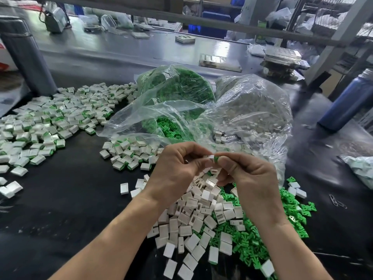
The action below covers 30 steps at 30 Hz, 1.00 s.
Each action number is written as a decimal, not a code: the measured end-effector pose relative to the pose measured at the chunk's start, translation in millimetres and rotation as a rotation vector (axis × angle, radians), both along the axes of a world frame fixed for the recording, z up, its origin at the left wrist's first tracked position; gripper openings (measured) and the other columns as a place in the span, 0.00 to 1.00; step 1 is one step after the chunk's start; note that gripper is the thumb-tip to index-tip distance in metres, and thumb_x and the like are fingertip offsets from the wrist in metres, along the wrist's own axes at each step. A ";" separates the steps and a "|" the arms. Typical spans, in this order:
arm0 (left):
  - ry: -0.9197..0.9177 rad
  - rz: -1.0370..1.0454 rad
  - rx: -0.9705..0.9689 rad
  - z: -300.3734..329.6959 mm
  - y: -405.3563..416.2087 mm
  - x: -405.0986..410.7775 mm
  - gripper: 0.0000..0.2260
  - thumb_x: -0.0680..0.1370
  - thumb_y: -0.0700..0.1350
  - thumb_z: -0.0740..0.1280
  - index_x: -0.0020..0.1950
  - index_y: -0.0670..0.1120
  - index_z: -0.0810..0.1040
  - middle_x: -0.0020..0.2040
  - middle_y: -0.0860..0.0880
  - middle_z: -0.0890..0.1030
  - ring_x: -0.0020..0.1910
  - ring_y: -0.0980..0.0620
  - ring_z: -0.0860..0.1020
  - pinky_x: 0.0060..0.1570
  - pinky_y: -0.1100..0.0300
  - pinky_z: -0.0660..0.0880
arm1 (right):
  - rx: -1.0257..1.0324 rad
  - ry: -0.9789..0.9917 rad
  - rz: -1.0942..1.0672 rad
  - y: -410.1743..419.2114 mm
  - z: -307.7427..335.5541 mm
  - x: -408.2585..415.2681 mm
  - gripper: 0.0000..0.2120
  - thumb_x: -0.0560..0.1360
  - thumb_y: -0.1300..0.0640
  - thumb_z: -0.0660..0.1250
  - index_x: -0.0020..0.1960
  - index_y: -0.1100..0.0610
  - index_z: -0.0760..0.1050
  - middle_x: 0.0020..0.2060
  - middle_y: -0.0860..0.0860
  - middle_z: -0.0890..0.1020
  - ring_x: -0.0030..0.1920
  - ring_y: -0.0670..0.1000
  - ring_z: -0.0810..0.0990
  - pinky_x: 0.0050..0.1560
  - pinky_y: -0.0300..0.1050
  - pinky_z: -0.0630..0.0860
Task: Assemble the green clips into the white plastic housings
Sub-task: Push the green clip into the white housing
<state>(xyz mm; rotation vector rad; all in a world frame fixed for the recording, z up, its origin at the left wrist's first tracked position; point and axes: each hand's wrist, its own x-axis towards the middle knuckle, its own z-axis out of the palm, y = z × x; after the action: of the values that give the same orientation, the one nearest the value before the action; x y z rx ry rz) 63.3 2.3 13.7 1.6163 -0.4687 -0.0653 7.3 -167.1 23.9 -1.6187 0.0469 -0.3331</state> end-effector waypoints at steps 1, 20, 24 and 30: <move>-0.002 0.005 0.002 -0.8 -0.3 0.4 0.07 0.76 0.36 0.75 0.47 0.49 0.85 0.39 0.54 0.85 0.37 0.59 0.81 0.39 0.66 0.77 | 0.014 -0.002 0.001 -1.4 -0.6 0.8 0.07 0.76 0.55 0.71 0.50 0.53 0.88 0.37 0.55 0.87 0.33 0.53 0.83 0.33 0.43 0.82; -0.027 -0.115 -0.068 0.4 -14.2 -9.4 0.05 0.75 0.38 0.77 0.50 0.42 0.85 0.57 0.51 0.85 0.53 0.50 0.84 0.57 0.50 0.82 | 0.209 0.163 0.012 30.4 -5.6 7.4 0.27 0.85 0.45 0.53 0.35 0.41 0.84 0.22 0.44 0.69 0.22 0.44 0.65 0.21 0.37 0.62; -0.008 -0.126 -0.096 4.1 -15.0 -12.1 0.05 0.76 0.36 0.76 0.50 0.40 0.85 0.57 0.50 0.84 0.48 0.51 0.85 0.47 0.57 0.83 | 0.233 0.150 0.001 29.7 -8.1 7.7 0.24 0.81 0.41 0.55 0.36 0.43 0.85 0.23 0.45 0.70 0.23 0.46 0.66 0.21 0.39 0.62; -0.011 -0.129 -0.107 4.8 -15.5 -14.2 0.04 0.75 0.37 0.76 0.49 0.41 0.85 0.56 0.50 0.84 0.47 0.50 0.85 0.45 0.61 0.82 | 0.234 0.157 0.039 27.7 -10.6 7.8 0.24 0.79 0.40 0.55 0.36 0.45 0.84 0.23 0.46 0.71 0.23 0.46 0.66 0.21 0.39 0.62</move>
<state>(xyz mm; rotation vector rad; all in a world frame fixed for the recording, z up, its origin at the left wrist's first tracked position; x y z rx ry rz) 49.0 -13.2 18.5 1.4816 -0.5755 -0.1265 15.1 -139.3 13.3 -1.4089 0.1675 -0.1635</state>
